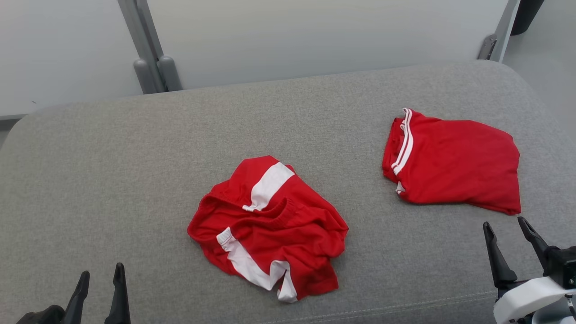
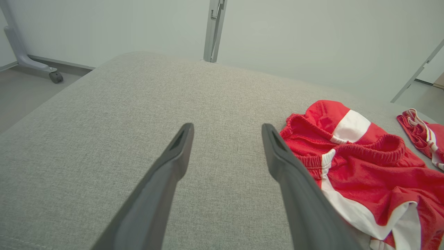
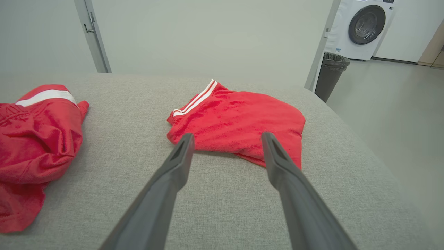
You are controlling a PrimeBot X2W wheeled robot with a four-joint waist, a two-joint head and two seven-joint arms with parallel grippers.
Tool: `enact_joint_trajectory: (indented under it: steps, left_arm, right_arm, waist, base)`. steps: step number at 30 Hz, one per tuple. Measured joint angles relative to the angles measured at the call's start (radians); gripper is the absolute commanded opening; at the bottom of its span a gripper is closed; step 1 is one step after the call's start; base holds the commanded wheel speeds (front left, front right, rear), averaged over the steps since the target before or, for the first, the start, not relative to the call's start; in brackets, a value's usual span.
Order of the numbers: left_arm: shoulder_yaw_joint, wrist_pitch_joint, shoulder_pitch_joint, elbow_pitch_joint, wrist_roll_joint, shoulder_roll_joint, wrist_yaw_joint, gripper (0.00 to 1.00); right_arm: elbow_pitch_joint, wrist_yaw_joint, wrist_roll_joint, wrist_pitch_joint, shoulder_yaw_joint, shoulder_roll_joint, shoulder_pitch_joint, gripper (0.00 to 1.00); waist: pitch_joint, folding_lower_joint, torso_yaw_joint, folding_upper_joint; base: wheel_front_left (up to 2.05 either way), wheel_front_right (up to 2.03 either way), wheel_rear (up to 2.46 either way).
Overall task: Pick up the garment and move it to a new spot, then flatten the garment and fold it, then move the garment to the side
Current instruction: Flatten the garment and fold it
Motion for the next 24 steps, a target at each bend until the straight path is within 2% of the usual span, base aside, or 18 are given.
enact_joint_trajectory:
  steps: [4, 9, 16, 24]
  left_arm:
    - [-0.002, 0.000, 0.000, -0.005, 0.021, -0.007, -0.015, 1.00]
    - [-0.006, 0.000, 0.000, -0.013, 0.031, -0.017, -0.026, 1.00]
    - [-0.032, 0.000, -0.002, -0.034, 0.047, -0.047, -0.045, 1.00]
    - [-0.081, 0.000, -0.026, -0.047, 0.058, -0.077, -0.077, 1.00]
  right_arm:
    - [-0.010, 0.017, -0.019, -0.001, 0.022, -0.011, -0.017, 1.00]
    - [-0.043, 0.055, -0.068, -0.001, 0.080, -0.032, -0.096, 1.00]
    - [-0.081, 0.143, -0.170, 0.065, 0.214, -0.057, -0.267, 1.00]
    - [-0.081, 0.182, -0.235, 0.166, 0.368, -0.056, -0.434, 1.00]
  waist:
    - [0.004, 0.0000, 0.010, 0.0000]
    - [0.013, 0.0000, 0.029, 0.0000]
    - [0.033, 0.0000, 0.078, 0.0000]
    - [0.059, 0.0000, 0.153, 0.0000]
  base:
    - [0.00, 0.00, 0.00]
    - [0.00, 0.00, 0.00]
    - [0.00, 0.00, 0.00]
    - [0.00, 0.00, 0.00]
